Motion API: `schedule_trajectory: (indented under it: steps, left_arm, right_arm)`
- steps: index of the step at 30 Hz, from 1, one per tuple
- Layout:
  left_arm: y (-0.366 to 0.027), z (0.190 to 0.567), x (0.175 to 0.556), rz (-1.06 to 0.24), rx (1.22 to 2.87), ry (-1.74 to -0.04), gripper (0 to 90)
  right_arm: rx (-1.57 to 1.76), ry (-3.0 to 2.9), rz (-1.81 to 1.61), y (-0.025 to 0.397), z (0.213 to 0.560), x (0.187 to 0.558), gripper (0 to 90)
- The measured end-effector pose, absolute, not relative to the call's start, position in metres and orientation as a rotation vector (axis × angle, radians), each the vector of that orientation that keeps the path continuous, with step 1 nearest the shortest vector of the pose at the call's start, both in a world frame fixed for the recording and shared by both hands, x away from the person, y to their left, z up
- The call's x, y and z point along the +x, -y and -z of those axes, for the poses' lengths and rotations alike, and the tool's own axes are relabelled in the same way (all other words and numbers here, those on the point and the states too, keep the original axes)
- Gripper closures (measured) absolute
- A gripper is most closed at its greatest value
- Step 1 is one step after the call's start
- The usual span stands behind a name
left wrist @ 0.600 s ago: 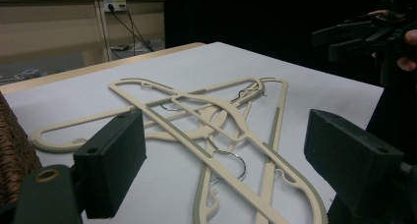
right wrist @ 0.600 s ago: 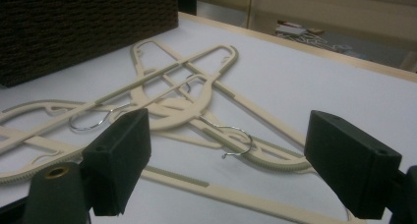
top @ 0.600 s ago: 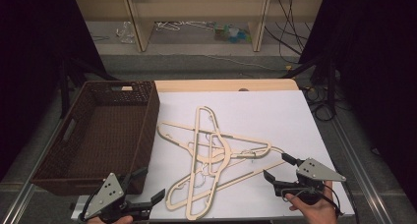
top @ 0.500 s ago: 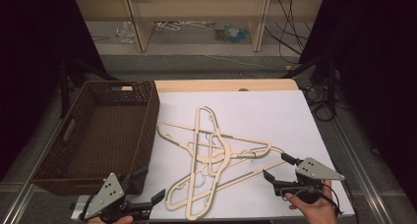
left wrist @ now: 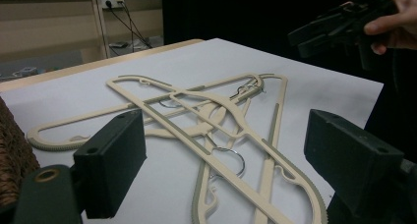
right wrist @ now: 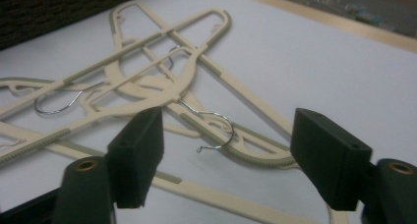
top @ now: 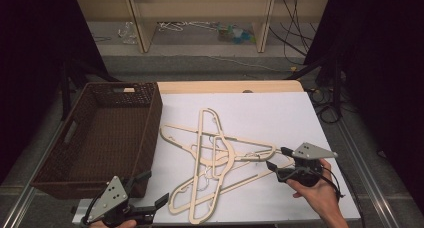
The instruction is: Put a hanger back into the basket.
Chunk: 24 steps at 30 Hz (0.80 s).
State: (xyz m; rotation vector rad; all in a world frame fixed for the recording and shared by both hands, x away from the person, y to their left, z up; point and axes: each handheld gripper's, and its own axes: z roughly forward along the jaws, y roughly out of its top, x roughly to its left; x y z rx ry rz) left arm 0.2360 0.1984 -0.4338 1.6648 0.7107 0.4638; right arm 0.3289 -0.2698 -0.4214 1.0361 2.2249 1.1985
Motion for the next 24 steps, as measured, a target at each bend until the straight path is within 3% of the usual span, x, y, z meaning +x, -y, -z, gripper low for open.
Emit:
schedule_trajectory:
  steps: [2,4,6,15,24]
  left_arm:
    - [-0.199,0.433,0.236,-0.466,1.674,-0.717,15.7]
    - [-0.198,0.434,0.235,-0.449,1.662,-0.744,15.8]
    - [-0.198,0.434,0.235,-0.45,1.664,-0.74,15.7]
    - [-0.198,0.435,0.236,-0.453,1.677,-0.728,15.8]
    - [-0.197,0.436,0.236,-0.442,1.667,-0.731,15.8]
  right_arm:
    - [1.072,-2.268,-1.187,0.266,0.422,0.341,37.3]
    - [1.086,-2.343,-1.192,0.262,0.423,0.357,50.2]
    - [1.091,-2.38,-1.173,0.26,0.426,0.368,55.8]
    - [1.163,-2.516,-1.086,0.24,0.447,0.402,67.1]
    - [1.155,-2.561,-1.001,0.232,0.464,0.422,72.2]
